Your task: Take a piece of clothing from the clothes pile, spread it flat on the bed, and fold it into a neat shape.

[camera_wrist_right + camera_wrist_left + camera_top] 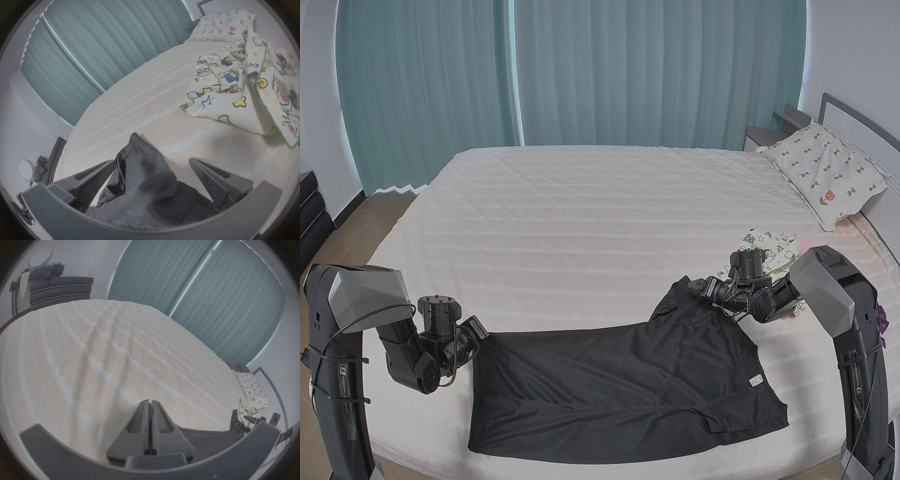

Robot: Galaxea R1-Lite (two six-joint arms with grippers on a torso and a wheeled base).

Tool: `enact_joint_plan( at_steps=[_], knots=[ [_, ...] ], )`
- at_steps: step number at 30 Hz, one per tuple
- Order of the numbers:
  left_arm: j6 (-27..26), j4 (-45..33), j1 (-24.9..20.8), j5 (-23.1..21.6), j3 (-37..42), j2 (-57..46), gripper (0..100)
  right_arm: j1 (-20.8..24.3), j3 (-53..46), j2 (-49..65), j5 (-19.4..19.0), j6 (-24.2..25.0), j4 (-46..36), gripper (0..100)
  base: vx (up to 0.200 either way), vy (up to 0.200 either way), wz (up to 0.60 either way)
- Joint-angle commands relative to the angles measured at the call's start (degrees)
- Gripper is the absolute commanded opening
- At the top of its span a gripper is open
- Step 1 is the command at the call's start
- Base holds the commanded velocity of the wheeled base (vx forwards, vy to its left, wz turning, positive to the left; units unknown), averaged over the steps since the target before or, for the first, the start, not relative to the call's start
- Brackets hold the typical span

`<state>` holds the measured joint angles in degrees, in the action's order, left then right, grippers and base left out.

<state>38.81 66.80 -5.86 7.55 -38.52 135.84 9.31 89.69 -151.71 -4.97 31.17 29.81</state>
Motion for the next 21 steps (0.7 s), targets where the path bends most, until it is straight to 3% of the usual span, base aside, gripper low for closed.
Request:
enact_joint_plan(
  at_steps=[1,4,5,16,21],
  knots=[
    [0.03,-0.01,-0.02,0.01,0.11,-0.4,0,-0.35,1.37,-1.83,-2.15,-0.06,-0.01,100,0.0,0.0,0.0],
    [0.03,-0.01,0.06,0.01,0.11,-0.4,0,-0.17,0.93,-1.75,-2.76,-0.06,0.08,100,0.0,0.0,0.0],
    [0.03,-0.01,0.06,0.01,0.11,-0.4,0,-0.17,0.93,-1.83,-2.85,-0.06,0.16,0,0.0,0.0,0.0],
    [-0.06,0.08,0.15,0.19,0.03,-0.31,0,-1.58,-0.74,-0.25,-3.38,1.08,2.19,0,0.0,0.0,0.0],
    [-0.14,0.08,0.5,0.28,-0.15,-1.1,0,-2.55,-3.82,1.95,-3.38,2.05,7.28,0,0.0,0.0,0.0]
  ],
)
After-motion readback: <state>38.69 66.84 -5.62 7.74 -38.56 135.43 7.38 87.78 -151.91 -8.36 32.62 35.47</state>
